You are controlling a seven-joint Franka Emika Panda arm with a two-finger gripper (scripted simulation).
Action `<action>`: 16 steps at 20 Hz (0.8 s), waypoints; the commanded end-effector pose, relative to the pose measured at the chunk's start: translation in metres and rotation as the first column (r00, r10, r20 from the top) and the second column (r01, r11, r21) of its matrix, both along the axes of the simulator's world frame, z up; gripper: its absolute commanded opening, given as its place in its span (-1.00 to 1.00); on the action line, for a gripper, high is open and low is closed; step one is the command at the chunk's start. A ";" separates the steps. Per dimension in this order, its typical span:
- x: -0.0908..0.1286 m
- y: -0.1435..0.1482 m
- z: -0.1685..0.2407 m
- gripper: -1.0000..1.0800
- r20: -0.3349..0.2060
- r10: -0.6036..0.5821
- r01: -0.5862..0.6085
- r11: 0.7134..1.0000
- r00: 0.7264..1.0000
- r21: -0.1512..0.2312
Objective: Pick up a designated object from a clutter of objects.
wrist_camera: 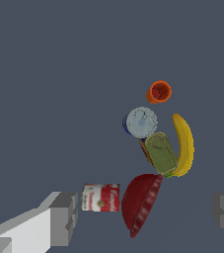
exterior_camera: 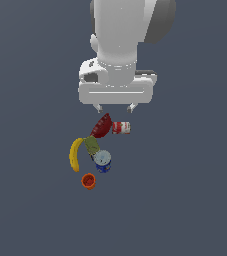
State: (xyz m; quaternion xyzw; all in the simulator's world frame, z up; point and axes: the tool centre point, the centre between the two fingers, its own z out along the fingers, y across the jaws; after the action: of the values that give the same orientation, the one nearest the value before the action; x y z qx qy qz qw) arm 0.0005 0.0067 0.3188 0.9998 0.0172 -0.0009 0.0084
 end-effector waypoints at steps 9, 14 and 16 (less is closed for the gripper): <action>0.002 0.005 0.018 0.92 0.019 0.042 -0.041 0.999 0.999 -0.006; 0.002 0.006 0.021 0.92 0.022 0.044 -0.044 0.999 0.999 -0.007; 0.002 0.006 0.020 0.92 0.021 0.049 -0.048 0.999 0.999 -0.007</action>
State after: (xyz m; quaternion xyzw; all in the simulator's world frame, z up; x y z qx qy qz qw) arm 0.0028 0.0127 0.3395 0.9991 0.0401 0.0105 0.0119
